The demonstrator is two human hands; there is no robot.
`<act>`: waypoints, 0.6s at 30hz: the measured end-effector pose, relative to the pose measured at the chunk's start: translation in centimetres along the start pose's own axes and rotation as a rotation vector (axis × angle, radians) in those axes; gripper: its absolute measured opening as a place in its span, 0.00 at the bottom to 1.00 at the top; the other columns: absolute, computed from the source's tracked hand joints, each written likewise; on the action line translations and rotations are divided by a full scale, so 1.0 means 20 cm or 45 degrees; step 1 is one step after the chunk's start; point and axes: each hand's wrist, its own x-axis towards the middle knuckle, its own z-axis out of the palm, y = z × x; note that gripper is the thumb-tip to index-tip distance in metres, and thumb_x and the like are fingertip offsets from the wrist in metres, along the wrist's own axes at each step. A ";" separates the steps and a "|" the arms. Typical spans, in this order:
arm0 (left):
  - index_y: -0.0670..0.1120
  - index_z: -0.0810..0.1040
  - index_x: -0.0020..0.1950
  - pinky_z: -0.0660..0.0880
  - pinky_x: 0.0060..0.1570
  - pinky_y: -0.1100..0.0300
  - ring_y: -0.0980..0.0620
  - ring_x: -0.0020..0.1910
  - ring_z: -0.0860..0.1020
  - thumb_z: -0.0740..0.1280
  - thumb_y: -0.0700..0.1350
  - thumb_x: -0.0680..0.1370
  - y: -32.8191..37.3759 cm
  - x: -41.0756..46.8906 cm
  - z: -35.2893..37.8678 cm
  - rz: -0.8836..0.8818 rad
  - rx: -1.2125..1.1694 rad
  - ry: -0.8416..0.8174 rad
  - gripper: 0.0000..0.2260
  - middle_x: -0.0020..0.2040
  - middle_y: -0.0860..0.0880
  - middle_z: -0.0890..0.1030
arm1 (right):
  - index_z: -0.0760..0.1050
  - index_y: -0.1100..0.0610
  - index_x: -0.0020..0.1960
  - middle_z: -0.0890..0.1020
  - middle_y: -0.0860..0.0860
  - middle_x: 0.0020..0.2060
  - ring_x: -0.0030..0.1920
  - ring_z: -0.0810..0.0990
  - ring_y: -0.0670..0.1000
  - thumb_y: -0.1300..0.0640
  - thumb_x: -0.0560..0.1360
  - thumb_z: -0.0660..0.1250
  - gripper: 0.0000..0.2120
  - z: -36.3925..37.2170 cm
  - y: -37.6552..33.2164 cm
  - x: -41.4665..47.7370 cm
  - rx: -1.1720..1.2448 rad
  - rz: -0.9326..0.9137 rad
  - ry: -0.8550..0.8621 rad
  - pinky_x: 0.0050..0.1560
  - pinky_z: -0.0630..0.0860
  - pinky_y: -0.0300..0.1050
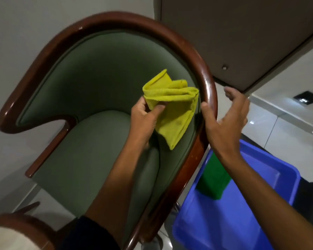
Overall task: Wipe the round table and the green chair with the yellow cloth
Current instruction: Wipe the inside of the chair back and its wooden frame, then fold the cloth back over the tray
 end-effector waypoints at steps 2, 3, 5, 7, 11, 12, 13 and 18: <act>0.51 0.77 0.53 0.76 0.45 0.70 0.64 0.46 0.81 0.68 0.35 0.71 0.07 -0.12 0.00 0.091 -0.035 -0.051 0.14 0.44 0.57 0.84 | 0.68 0.54 0.64 0.73 0.53 0.61 0.62 0.73 0.51 0.45 0.71 0.71 0.27 -0.11 0.07 -0.21 0.134 0.096 -0.077 0.62 0.73 0.57; 0.51 0.77 0.53 0.76 0.46 0.69 0.63 0.47 0.81 0.67 0.34 0.72 0.10 -0.18 0.01 0.133 -0.051 -0.078 0.15 0.45 0.58 0.84 | 0.68 0.53 0.63 0.74 0.53 0.59 0.60 0.75 0.51 0.43 0.70 0.72 0.28 -0.18 0.10 -0.30 0.198 0.141 -0.140 0.60 0.74 0.56; 0.51 0.76 0.54 0.76 0.48 0.68 0.62 0.49 0.81 0.66 0.33 0.73 0.15 -0.30 0.03 0.194 -0.096 -0.100 0.15 0.46 0.58 0.84 | 0.68 0.52 0.64 0.75 0.53 0.58 0.60 0.76 0.52 0.42 0.67 0.73 0.30 -0.30 0.16 -0.46 0.350 0.237 -0.306 0.58 0.77 0.52; 0.49 0.76 0.54 0.77 0.50 0.64 0.59 0.49 0.81 0.65 0.32 0.74 0.18 -0.42 0.06 0.194 -0.219 -0.075 0.15 0.47 0.56 0.83 | 0.68 0.51 0.67 0.75 0.52 0.61 0.63 0.75 0.52 0.44 0.64 0.73 0.34 -0.39 0.20 -0.56 0.498 0.301 -0.502 0.58 0.77 0.48; 0.45 0.75 0.57 0.79 0.47 0.58 0.53 0.48 0.82 0.66 0.31 0.73 0.19 -0.67 0.10 0.074 -0.517 -0.012 0.16 0.48 0.50 0.83 | 0.69 0.52 0.68 0.77 0.51 0.63 0.65 0.74 0.56 0.49 0.60 0.78 0.38 -0.48 0.24 -0.69 0.965 0.633 -0.853 0.68 0.70 0.58; 0.46 0.75 0.57 0.80 0.44 0.56 0.52 0.47 0.82 0.67 0.31 0.72 0.18 -0.74 0.10 0.014 -0.567 -0.026 0.16 0.47 0.50 0.84 | 0.70 0.54 0.68 0.77 0.56 0.61 0.63 0.73 0.59 0.50 0.58 0.81 0.41 -0.51 0.25 -0.72 1.159 0.806 -0.918 0.69 0.68 0.60; 0.47 0.76 0.56 0.80 0.43 0.54 0.51 0.46 0.82 0.68 0.31 0.71 0.16 -0.81 0.10 -0.048 -0.593 -0.049 0.17 0.46 0.50 0.84 | 0.71 0.57 0.67 0.77 0.60 0.59 0.62 0.74 0.63 0.50 0.57 0.82 0.42 -0.54 0.24 -0.74 1.321 0.942 -0.950 0.69 0.68 0.61; 0.48 0.79 0.54 0.80 0.36 0.55 0.51 0.41 0.83 0.72 0.37 0.68 -0.02 -1.17 0.07 -0.305 -0.386 -0.157 0.16 0.44 0.50 0.85 | 0.83 0.52 0.54 0.85 0.49 0.57 0.58 0.83 0.52 0.58 0.71 0.67 0.14 -0.79 0.34 -0.86 1.448 1.066 -0.627 0.55 0.82 0.52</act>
